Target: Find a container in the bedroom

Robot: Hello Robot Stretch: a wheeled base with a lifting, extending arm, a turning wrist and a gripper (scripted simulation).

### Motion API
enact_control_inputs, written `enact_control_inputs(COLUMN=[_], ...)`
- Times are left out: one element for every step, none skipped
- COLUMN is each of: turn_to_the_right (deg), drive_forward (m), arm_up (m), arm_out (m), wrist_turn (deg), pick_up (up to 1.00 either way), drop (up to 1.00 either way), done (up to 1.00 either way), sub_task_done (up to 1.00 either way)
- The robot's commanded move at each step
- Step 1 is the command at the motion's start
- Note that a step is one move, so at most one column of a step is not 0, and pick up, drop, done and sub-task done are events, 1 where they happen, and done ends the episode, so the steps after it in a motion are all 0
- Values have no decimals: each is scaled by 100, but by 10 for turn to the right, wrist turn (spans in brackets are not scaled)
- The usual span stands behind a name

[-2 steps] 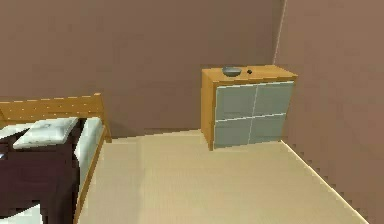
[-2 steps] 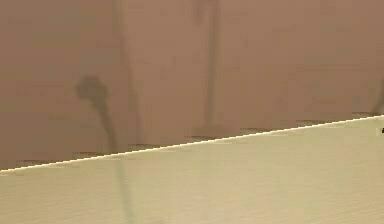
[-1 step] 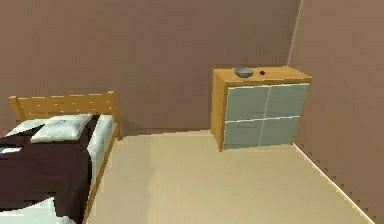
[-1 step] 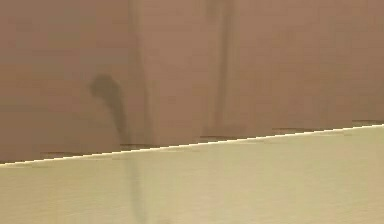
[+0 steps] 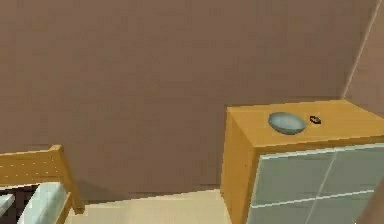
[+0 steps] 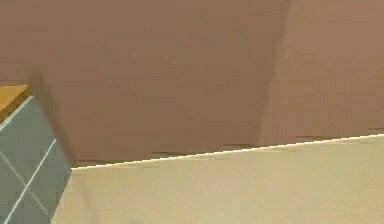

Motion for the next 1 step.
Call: enact_control_inputs(turn_to_the_right=[0], drive_forward=[25], arm_up=[0], arm_out=[0], wrist_turn=[0], pick_up=[0], drop=[0], done=[0], sub_task_done=[0])
